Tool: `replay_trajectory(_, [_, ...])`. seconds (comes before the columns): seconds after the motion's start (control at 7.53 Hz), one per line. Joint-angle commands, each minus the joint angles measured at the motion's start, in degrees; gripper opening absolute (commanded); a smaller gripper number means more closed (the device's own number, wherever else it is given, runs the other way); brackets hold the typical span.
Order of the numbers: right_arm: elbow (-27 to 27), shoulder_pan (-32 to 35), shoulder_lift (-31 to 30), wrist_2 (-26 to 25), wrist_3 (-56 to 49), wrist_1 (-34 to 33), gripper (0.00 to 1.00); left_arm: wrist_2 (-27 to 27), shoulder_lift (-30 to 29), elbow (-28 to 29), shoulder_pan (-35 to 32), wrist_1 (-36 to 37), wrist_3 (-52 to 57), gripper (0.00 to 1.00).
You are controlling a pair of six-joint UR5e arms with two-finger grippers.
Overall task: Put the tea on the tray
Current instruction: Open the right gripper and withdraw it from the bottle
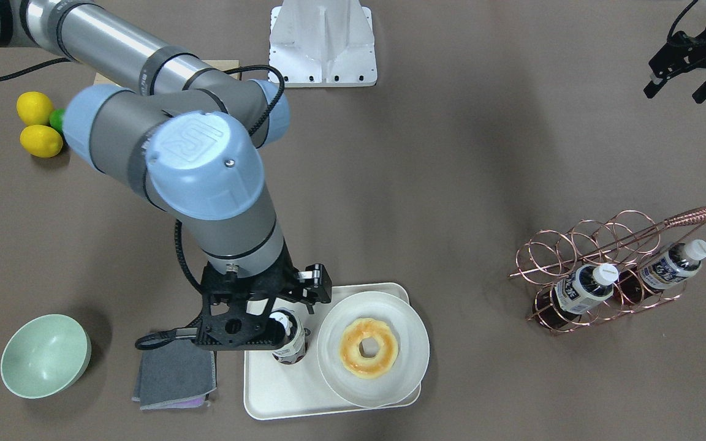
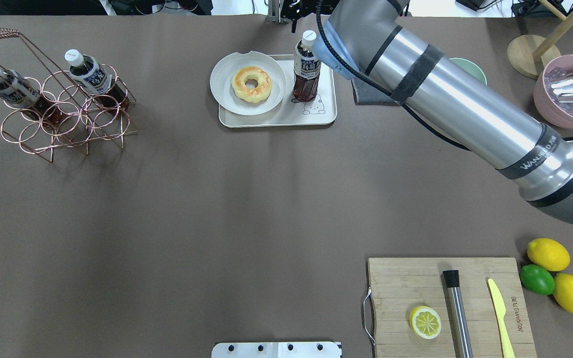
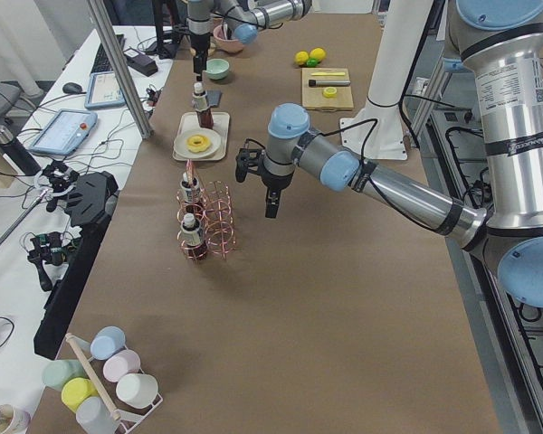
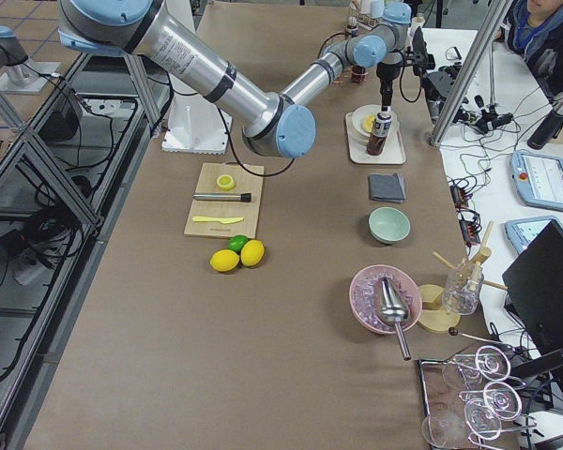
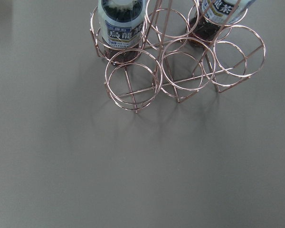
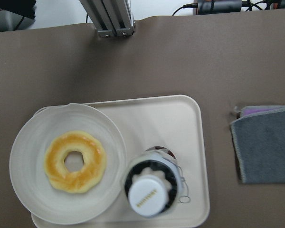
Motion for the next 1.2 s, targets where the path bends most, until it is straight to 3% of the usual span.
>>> replay_trajectory(0.0, [17.90, 6.05, -10.28, 3.61, -12.06, -13.14, 1.00, -0.58, 0.13, 0.83, -3.66, 0.07, 2.17, 0.96])
replay_trajectory(0.27, [29.69, 13.24, -23.53, 9.39, -23.30, -15.20, 1.00, -2.41, 0.22, 5.37, -11.10, 0.60, 15.21, 0.96])
replay_trajectory(0.53, [34.38, 19.76, -35.66, 11.88, -40.23, -17.13, 1.00, -2.52, -0.13, 10.05, -15.87, 3.92, 27.11, 0.96])
replay_trajectory(0.93, [35.19, 27.14, -50.72, 11.97, -59.86, -17.14, 1.00, -2.25, -2.57, 12.07, -16.85, 13.76, 31.01, 0.96])
replay_trajectory(1.06, [35.19, 29.86, -54.41, 11.97, -65.58, -17.14, 1.00, -2.51, -3.20, 13.65, -18.07, 13.87, 31.28, 0.96])
